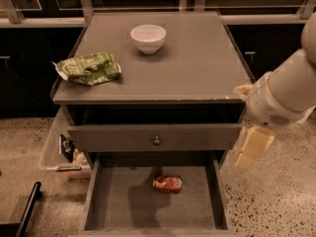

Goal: Pick coke can from middle drawer and place on counter

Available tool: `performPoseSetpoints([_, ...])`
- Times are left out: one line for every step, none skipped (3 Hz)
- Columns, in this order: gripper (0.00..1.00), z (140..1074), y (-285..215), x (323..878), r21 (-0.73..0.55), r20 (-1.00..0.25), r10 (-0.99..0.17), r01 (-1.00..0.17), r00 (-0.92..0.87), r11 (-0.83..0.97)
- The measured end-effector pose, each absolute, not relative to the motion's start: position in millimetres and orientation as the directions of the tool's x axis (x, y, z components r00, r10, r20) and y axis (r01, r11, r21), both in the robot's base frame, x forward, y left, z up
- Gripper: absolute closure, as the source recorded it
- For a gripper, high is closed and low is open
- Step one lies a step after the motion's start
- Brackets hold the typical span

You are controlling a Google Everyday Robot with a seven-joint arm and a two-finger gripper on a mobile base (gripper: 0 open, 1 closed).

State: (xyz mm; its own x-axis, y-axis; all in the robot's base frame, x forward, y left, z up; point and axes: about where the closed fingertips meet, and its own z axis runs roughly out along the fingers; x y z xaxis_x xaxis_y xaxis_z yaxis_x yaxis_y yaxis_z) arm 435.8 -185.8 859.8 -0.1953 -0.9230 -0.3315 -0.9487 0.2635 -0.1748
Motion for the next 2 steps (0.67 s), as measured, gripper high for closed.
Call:
performPoseSetpoints([0.0, 804.3, -167.1, 429.9, -0.196, -0.368, -0.922, -0.959, -0.122, 0.206])
performPoseSetpoints([0.0, 803.7, -166.7, 429.8, -0.194, -0.37, -0.921, -0.959, -0.123, 0.206])
